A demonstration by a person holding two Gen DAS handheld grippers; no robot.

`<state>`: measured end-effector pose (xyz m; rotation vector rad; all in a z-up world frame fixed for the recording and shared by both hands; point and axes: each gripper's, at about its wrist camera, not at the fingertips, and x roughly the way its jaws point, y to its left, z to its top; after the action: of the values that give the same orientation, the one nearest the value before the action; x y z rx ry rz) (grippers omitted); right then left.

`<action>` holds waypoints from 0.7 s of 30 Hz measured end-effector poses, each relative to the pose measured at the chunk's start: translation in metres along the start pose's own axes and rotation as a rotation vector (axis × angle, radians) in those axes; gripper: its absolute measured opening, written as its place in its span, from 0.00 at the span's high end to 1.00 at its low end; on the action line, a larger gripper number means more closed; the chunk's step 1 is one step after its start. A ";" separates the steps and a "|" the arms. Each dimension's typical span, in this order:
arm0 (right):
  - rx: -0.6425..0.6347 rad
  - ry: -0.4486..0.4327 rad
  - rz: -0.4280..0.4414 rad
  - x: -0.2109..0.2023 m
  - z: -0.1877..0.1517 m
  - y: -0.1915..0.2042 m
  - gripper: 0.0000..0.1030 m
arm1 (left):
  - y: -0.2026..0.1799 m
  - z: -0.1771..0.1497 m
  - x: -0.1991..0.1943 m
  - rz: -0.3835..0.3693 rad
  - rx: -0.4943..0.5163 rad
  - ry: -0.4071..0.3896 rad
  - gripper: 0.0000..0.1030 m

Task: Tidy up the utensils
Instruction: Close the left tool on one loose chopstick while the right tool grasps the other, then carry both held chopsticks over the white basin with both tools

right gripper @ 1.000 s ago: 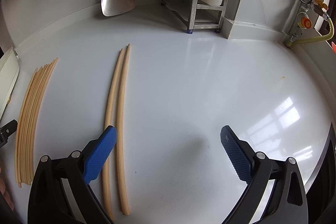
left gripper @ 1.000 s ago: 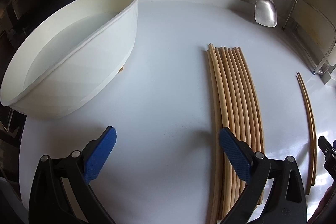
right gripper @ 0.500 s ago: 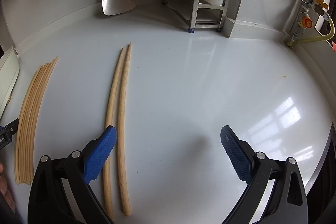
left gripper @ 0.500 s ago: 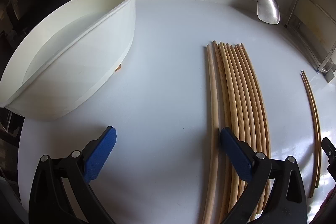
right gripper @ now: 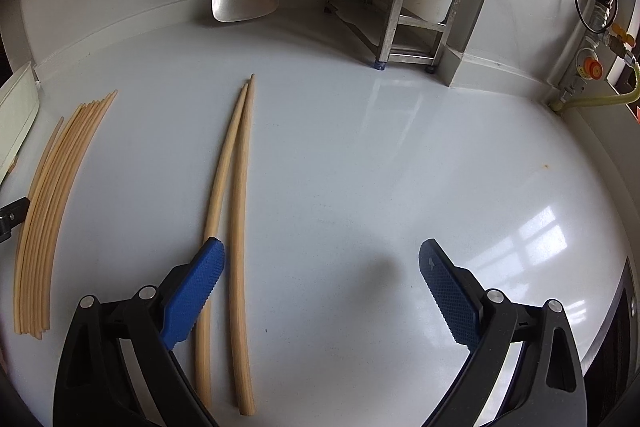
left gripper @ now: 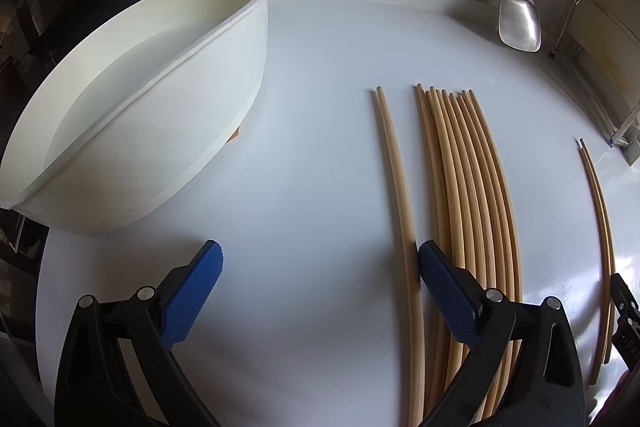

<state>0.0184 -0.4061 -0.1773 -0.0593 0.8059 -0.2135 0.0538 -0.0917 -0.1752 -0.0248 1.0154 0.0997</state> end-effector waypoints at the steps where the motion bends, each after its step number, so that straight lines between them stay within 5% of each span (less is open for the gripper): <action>1: -0.021 -0.009 0.001 -0.001 0.001 0.003 0.12 | 0.000 0.000 -0.001 -0.013 0.000 0.000 0.13; 4: -0.085 -0.033 0.018 -0.004 0.002 0.015 0.32 | -0.004 0.001 -0.004 -0.033 0.012 -0.004 0.26; 13: -0.172 -0.028 0.093 -0.008 0.004 0.039 0.93 | -0.014 -0.001 -0.014 -0.063 0.060 -0.020 0.90; 21: -0.122 0.006 0.138 -0.010 0.007 0.035 0.94 | -0.008 0.000 -0.015 -0.098 0.064 0.016 0.93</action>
<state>0.0227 -0.3697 -0.1699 -0.1174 0.8255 -0.0337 0.0466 -0.1012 -0.1623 -0.0167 1.0311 -0.0228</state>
